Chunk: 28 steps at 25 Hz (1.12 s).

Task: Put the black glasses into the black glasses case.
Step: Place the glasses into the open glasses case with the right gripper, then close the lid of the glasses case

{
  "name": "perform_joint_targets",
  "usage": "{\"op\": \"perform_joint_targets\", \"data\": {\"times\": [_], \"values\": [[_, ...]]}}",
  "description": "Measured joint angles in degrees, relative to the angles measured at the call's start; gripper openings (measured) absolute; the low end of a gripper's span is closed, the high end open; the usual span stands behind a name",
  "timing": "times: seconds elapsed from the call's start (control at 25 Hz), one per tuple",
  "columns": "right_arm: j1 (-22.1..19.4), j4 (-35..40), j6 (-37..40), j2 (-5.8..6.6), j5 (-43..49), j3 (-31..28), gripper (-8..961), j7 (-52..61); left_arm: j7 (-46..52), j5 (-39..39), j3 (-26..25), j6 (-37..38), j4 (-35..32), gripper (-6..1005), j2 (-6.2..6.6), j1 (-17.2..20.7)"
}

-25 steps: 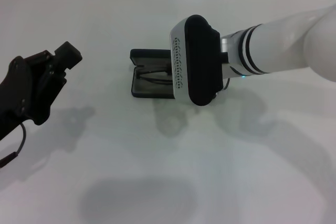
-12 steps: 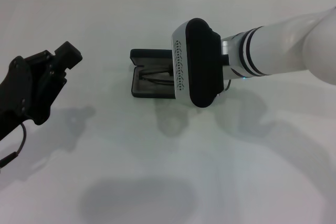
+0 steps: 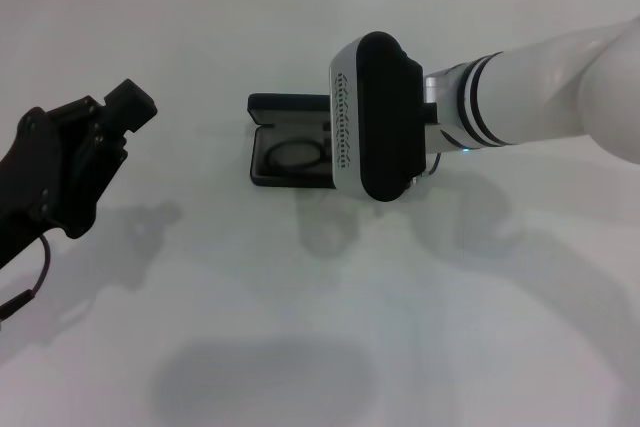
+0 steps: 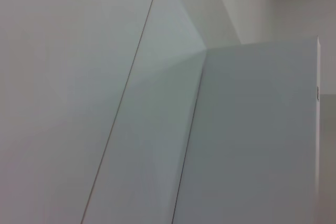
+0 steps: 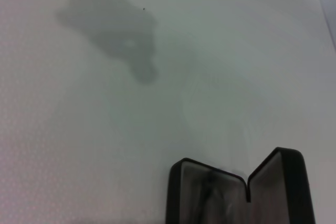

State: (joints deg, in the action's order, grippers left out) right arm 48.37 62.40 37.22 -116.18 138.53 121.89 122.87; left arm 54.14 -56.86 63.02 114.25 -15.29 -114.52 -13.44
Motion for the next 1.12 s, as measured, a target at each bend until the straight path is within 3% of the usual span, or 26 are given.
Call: {"op": "perform_joint_targets", "data": {"times": [0.44, 0.72, 0.88, 0.96, 1.12], "values": [[-1.41, 1.65, 0.32, 0.0, -0.22, -0.13, 116, 0.72, 0.0, -0.15, 0.0, -0.08, 0.0, 43, 0.0, 0.08], [-11.77, 12.61, 0.17, -0.08, -4.03, -3.32, 131, 0.54, 0.06, 0.0, -1.25, -0.04, -0.15, 43, 0.47, -0.5], [-21.04, 21.5, 3.45, 0.43, -13.14, -9.41, 133, -1.15, 2.41, -0.08, -2.75, -0.49, -3.36, 44, 1.27, -2.52], [-25.99, 24.67, 7.51, 0.32, -21.63, -15.22, 135, -4.11, 3.36, 0.0, -3.85, -0.89, -4.09, 44, 1.51, -3.18], [-32.24, 22.8, 21.95, 0.23, -46.77, -29.78, 137, -18.76, 6.16, -0.94, -7.13, -3.08, -7.35, 44, 2.18, -4.61]]}}
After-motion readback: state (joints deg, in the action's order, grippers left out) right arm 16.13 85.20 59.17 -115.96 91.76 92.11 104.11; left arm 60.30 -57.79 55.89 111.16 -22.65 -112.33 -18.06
